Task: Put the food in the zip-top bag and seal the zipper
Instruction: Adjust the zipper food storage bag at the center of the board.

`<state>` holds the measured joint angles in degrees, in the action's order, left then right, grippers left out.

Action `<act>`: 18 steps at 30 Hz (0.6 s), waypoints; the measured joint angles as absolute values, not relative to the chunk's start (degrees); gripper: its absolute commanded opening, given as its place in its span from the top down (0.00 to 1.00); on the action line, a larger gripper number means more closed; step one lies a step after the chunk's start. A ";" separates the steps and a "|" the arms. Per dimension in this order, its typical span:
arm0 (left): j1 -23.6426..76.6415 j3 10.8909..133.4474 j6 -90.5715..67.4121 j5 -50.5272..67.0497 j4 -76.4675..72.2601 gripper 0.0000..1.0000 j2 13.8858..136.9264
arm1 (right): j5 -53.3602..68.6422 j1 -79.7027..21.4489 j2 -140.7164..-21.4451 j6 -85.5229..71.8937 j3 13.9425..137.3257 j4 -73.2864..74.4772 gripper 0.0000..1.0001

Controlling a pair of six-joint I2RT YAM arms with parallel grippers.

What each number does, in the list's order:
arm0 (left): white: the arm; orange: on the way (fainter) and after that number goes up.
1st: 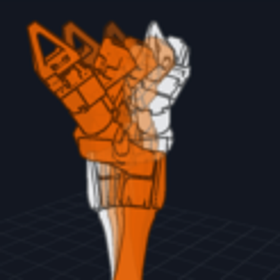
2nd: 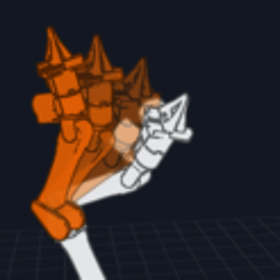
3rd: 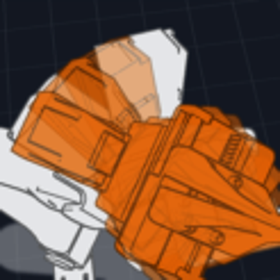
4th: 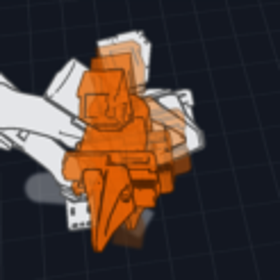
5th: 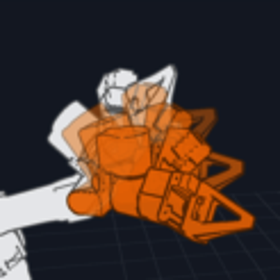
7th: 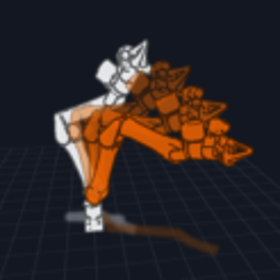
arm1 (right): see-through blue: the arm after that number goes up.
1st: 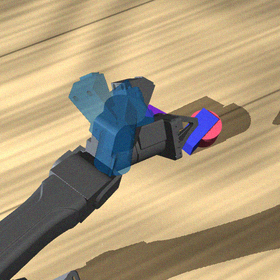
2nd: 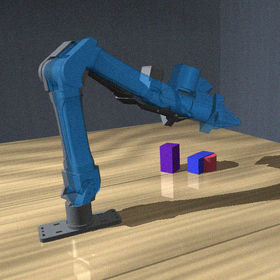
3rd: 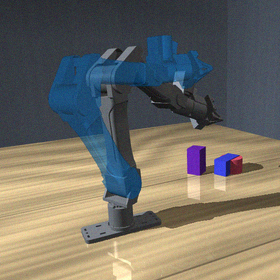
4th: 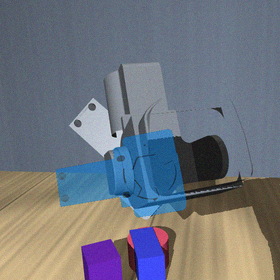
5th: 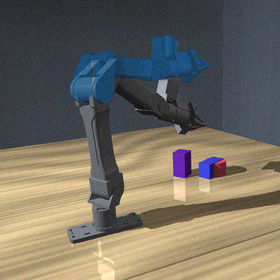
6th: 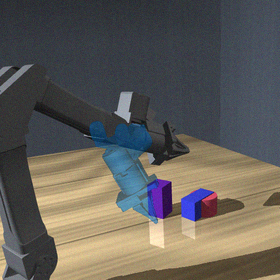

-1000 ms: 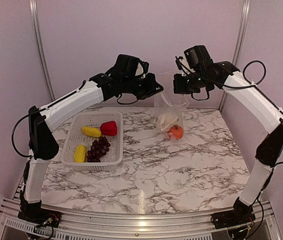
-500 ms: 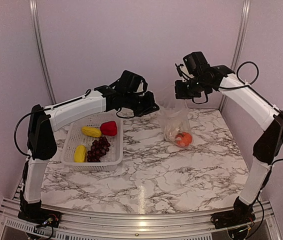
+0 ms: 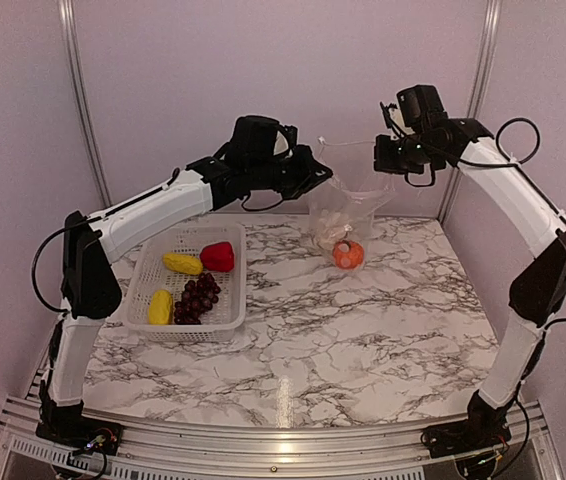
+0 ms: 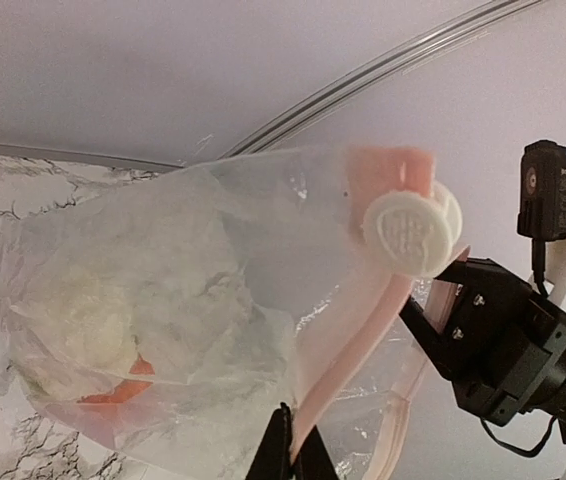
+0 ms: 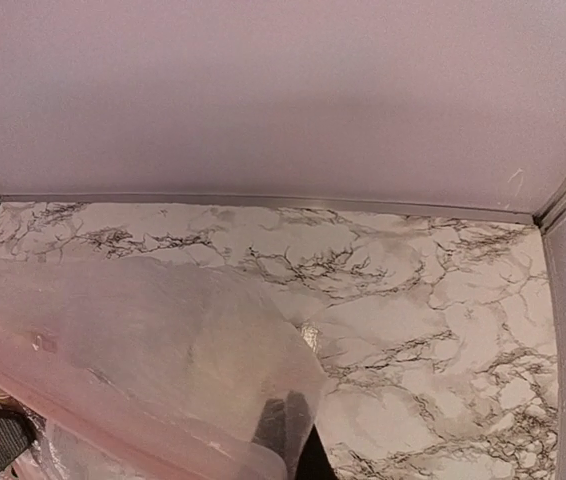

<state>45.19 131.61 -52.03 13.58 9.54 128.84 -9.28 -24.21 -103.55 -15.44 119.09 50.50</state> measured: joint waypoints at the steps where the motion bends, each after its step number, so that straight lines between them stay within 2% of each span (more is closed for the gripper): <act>1: 45.08 129.75 -51.92 13.54 9.04 0.98 128.51 | -8.75 -24.21 -102.78 -15.66 117.36 49.74 1.00; 3: 44.75 124.73 -51.18 13.34 8.95 0.92 127.44 | -7.49 -24.64 -101.58 -16.38 113.65 48.49 1.00; 7: 44.23 114.43 -48.34 11.94 9.96 0.54 125.01 | -4.95 -26.52 -101.14 -18.00 107.09 46.76 1.00; 8: 44.12 112.12 -47.24 11.42 10.68 0.42 124.27 | -4.32 -27.38 -101.16 -18.26 105.71 46.46 1.00; 9: 44.12 109.91 -46.19 10.90 11.27 0.15 123.28 | -3.66 -28.36 -101.16 -18.52 104.62 46.09 1.00; 10: 44.05 107.68 -44.95 10.35 11.97 0.03 122.02 | -2.68 -29.52 -101.16 -18.94 103.59 45.50 1.00; 13: 43.92 99.61 -42.33 8.86 12.62 0.01 115.68 | 0.47 -32.53 -101.19 -20.25 100.68 43.31 1.00; 18: 43.86 84.53 -38.35 8.47 13.30 0.01 98.17 | 4.38 -34.89 -101.19 -22.35 95.64 40.58 1.00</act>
